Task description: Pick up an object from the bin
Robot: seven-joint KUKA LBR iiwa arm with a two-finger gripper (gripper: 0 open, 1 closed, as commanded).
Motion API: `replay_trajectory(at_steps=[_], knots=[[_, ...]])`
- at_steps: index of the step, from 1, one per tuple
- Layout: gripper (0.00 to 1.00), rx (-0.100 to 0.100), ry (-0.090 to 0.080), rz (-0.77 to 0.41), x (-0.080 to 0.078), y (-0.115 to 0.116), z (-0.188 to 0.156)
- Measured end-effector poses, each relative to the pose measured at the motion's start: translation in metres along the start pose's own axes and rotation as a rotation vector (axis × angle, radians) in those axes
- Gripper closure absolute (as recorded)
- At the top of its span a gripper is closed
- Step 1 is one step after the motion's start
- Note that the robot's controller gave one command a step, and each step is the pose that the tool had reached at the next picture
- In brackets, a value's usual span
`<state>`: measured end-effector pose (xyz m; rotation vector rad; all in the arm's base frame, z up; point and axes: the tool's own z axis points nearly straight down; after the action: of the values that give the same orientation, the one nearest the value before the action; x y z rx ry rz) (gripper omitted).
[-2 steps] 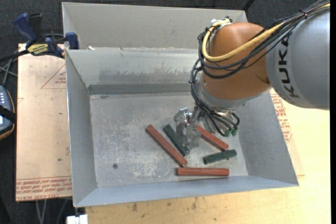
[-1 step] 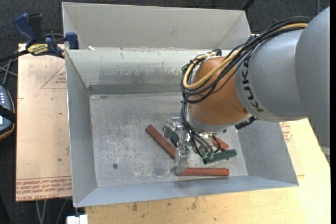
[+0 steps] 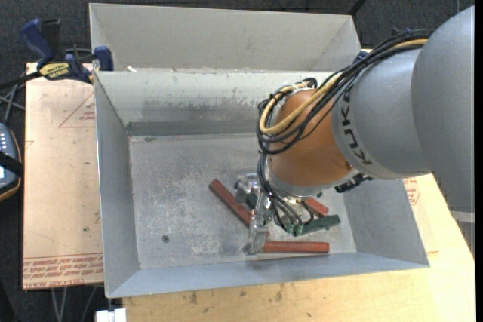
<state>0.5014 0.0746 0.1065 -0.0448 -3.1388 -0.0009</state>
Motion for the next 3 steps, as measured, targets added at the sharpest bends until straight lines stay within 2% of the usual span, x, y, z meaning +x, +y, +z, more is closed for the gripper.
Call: replay_trajectory(at_steps=[1,2,3], knots=[[0.00,-0.001,-0.003,-0.018,-0.002,-0.038,0.011],[1.00,0.000,-0.004,0.074,-0.010,-0.075,0.034],[1.00,0.000,-0.004,0.074,-0.010,-0.075,0.034]])
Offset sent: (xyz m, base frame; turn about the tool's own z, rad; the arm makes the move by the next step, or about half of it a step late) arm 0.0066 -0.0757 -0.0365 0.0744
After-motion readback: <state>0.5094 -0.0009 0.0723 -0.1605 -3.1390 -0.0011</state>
